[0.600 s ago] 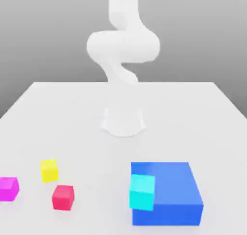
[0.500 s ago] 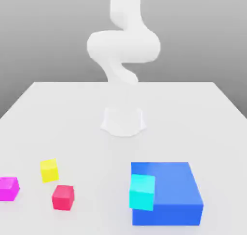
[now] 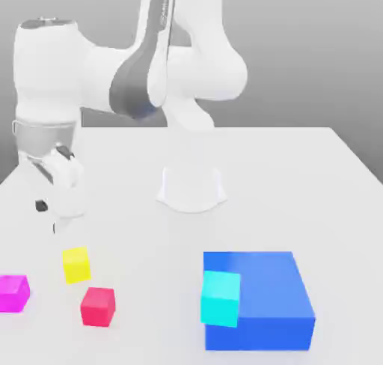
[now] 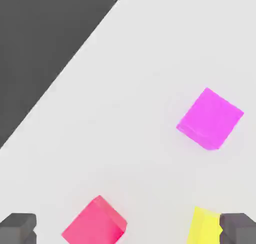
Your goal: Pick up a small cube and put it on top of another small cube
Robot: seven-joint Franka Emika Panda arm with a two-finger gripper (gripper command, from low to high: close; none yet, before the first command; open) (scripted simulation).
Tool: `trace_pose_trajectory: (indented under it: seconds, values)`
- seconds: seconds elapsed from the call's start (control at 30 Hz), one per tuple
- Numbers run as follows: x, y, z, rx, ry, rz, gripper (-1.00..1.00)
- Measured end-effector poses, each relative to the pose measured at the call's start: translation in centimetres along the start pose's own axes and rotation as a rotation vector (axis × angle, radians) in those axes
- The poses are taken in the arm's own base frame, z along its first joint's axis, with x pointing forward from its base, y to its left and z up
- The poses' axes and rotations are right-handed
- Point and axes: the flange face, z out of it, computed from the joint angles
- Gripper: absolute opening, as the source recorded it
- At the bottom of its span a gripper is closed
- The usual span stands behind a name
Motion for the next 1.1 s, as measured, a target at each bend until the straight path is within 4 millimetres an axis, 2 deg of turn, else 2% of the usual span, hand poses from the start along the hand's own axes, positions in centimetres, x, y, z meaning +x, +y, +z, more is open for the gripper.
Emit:
trace_pose_trajectory:
  seconds: [0.07, 0.27, 0.3, 0.5, 0.57, 0.77, 0.9, 1.03, 1.07, 1.1]
  values:
    - [1.0, 2.6, 3.3, -0.055, -0.02, 0.087, 0.0]
    - [0.8, 3.8, 9.3, -0.078, -0.026, 0.11, 0.0]
    - [0.7, 3.9, 10.2, -0.078, -0.025, 0.11, -1.0]
    - [0.7, 4.0, 10.7, -0.077, -0.025, 0.11, -1.0]
    - [0.7, 3.9, 9.9, -0.077, -0.026, 0.111, -1.0]
    - [0.7, 3.3, 4.8, -0.077, -0.027, 0.1, -1.0]
    - [-3.3, -0.4, 2.6, -0.074, -0.034, -0.124, -1.0]
    - [-8.1, -3.9, 0.4, -0.069, -0.044, -0.368, -1.0]
    - [-9.1, -4.4, 0.6, -0.069, -0.045, -0.408, -1.0]
    - [-8.9, -4.6, 1.3, -0.069, -0.046, -0.413, -1.0]
